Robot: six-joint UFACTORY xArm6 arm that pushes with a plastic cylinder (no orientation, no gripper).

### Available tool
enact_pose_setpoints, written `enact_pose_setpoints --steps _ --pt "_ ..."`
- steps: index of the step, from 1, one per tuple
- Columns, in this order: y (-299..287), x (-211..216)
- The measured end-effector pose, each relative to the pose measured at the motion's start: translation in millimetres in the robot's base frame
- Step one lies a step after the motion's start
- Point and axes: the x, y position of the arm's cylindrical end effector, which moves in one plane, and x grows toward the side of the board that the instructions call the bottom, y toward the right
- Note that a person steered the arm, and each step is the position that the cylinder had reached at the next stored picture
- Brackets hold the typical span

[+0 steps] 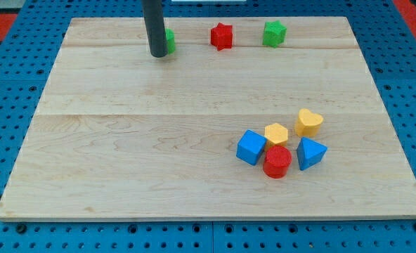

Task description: Move the yellow heart diagonally to the red star

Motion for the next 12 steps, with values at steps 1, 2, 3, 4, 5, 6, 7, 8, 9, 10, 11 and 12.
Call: enact_pose_setpoints --steps 1,2,3,4,5,6,7,8,9,10,11,12 --pt "0 -7" --pt "-1 -15" --pt "-3 -10" --pt "7 31" --pt "7 38" --pt "20 41" --pt "110 76" --pt "203 135" --pt "329 145" --pt "399 163" --pt "396 229" --pt "321 225"
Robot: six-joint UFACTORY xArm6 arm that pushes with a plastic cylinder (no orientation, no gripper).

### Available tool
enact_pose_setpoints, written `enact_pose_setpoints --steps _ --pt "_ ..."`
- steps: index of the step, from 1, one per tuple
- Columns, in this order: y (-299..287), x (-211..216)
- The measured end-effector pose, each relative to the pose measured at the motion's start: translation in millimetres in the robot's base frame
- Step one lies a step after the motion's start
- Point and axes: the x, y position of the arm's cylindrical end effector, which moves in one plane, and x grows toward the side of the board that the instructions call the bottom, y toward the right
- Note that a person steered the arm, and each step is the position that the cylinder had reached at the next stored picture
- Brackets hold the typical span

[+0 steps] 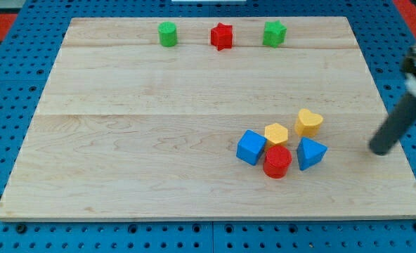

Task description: Move the yellow heart diagonally to the red star

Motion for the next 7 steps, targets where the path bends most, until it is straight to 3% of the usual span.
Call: enact_pose_setpoints --steps 3,4,6,7 --pt "-122 -104" --pt "-80 -77" --pt "-202 -85" --pt "-220 -117"
